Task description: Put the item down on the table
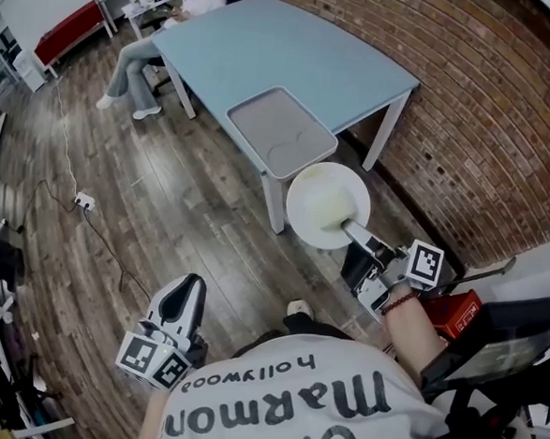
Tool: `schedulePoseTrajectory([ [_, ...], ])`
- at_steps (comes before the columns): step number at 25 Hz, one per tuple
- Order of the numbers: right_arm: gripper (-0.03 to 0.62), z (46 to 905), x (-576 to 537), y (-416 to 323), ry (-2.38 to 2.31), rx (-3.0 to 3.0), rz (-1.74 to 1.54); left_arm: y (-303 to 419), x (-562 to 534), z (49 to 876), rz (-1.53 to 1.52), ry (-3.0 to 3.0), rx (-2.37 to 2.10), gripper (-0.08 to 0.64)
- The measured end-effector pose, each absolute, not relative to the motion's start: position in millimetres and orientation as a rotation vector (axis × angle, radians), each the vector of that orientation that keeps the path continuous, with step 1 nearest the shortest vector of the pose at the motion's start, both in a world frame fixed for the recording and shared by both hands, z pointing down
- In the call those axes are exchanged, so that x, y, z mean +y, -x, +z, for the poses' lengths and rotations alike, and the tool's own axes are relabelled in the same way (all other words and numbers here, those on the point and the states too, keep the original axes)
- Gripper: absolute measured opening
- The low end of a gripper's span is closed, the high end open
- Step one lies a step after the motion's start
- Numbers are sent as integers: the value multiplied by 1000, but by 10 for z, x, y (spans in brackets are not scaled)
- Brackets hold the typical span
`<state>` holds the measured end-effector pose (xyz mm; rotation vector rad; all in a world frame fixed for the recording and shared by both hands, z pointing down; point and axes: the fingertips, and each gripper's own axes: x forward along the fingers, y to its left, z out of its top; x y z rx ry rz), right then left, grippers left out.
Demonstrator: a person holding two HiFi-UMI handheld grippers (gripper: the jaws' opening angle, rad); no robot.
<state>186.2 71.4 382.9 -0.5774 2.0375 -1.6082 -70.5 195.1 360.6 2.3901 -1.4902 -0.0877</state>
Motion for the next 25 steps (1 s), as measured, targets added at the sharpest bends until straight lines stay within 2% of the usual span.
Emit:
schedulePoseTrajectory([
  [15,28,3966,-462,-2080,544,2099,-1666,388,868,3639,-128,-2364,-1563,37],
  [25,28,4135,-891,-1971,538,2064,-1700,565,608,3709,-106,-2322,-1622,37],
])
